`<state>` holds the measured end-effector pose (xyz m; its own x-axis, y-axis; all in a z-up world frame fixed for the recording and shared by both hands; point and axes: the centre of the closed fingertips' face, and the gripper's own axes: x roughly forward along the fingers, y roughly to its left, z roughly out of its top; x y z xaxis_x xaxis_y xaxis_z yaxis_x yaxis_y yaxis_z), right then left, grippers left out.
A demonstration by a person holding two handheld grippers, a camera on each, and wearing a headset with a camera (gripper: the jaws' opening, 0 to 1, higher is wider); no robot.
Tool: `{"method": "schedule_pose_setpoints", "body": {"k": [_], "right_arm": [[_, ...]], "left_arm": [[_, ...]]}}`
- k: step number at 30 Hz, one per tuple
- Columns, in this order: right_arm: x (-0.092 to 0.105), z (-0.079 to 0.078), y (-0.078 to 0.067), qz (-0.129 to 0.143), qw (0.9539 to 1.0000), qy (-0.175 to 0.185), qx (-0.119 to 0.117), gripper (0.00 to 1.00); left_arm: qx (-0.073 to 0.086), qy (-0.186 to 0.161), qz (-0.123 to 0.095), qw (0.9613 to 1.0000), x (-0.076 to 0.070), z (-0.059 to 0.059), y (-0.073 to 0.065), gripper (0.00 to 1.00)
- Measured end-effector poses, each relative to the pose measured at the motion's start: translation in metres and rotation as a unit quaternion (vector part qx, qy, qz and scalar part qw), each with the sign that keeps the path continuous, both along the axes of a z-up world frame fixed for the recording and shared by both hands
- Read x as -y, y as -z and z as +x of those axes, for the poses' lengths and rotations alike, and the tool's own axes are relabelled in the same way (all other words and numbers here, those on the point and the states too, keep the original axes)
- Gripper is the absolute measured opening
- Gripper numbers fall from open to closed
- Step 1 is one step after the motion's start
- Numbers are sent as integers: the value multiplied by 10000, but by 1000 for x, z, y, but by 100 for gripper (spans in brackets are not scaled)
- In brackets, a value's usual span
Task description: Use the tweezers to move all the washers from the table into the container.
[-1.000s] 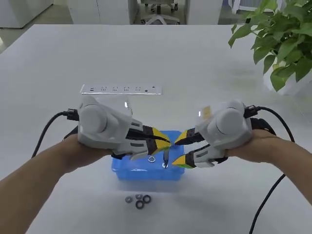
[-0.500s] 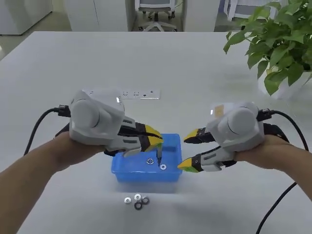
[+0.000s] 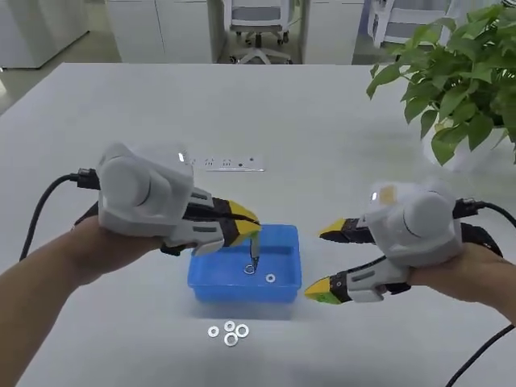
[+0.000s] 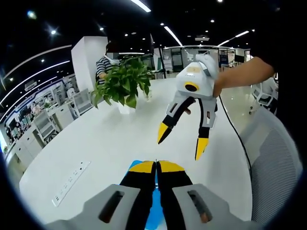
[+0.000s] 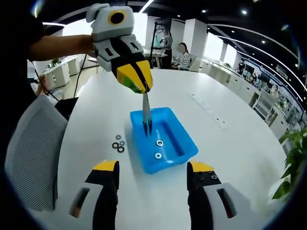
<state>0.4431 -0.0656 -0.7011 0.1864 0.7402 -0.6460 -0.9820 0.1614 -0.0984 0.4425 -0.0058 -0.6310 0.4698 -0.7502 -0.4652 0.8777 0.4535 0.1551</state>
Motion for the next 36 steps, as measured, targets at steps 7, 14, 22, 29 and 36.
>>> {"method": "schedule_pose_setpoints", "body": {"k": [7, 14, 22, 29, 36], "right_arm": [[5, -10, -2, 124, 9999, 35, -1, 67], [8, -20, -5, 286, 9996, 74, -13, 71], [7, -28, -5, 346, 9994, 91, -26, 75], [7, -35, -2, 346, 9994, 59, -52, 79], [7, -42, 1, 313, 9995, 29, -61, 80]], "left_arm": [[-9, -34, 27, 10000, -4, -8, -4, 5], [-33, -67, 11, 10000, -9, -18, -5, 5], [-45, -102, 3, 9999, -13, -26, -4, 5], [-91, -126, -32, 9999, -16, -36, 0, 5], [-126, -103, -40, 9999, -16, -43, 8, 5]]}}
